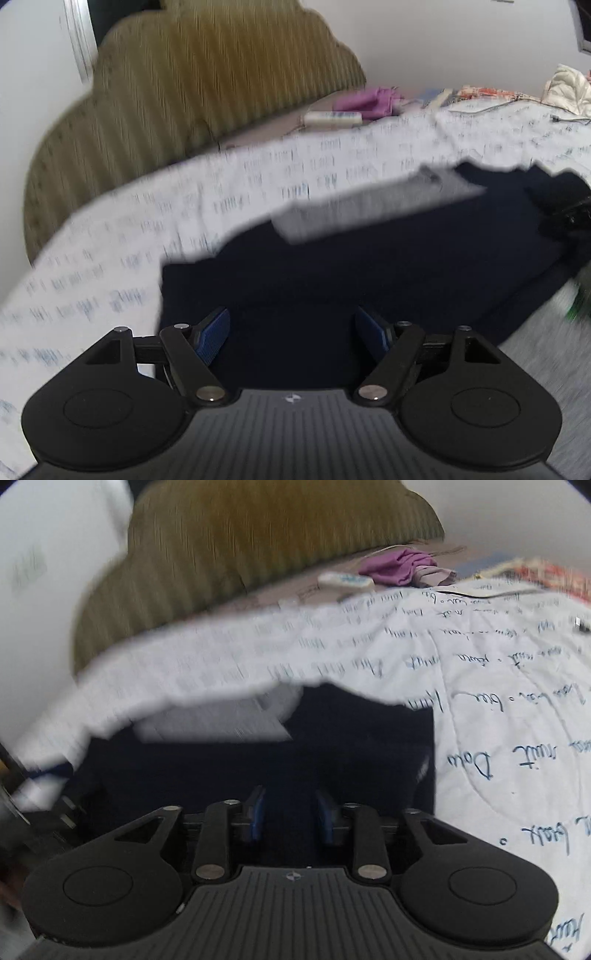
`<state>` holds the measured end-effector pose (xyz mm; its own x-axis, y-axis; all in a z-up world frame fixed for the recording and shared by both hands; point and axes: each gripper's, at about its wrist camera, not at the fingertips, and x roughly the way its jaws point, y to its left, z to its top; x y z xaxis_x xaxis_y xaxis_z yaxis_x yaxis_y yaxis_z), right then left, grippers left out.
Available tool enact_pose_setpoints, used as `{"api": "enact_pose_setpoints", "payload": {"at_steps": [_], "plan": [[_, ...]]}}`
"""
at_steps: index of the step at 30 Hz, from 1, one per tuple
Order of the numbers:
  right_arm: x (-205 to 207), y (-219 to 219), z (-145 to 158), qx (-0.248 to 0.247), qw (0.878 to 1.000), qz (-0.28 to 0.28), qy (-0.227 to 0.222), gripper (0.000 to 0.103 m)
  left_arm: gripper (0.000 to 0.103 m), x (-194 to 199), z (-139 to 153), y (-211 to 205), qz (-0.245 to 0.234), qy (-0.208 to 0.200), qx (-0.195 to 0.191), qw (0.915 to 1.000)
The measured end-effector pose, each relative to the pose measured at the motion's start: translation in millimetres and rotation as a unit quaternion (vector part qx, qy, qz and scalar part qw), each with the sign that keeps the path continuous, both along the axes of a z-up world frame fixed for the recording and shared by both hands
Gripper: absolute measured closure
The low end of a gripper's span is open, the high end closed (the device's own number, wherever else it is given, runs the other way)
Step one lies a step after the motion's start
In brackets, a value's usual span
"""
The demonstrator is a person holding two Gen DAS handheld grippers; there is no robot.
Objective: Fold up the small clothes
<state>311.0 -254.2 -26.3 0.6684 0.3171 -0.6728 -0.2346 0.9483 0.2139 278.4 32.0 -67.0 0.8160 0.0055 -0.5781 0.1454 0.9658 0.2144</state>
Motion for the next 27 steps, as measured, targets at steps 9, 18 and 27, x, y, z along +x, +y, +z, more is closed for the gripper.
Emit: {"api": "enact_pose_setpoints", "payload": {"at_steps": [9,18,27], "plan": [[-20,-18,-25,0.038,0.998,0.003,-0.052,0.073,0.024,0,-3,6,0.024,-0.01,-0.014,0.9996],[-155,-73,17,0.232,0.973,0.009,0.004,0.035,0.016,-175,40,107,0.06,-0.026,-0.261,0.963],[-293,-134,-35,0.349,0.923,-0.046,0.154,0.037,0.016,-291,6,151,0.083,0.099,-0.4,0.9074]]}}
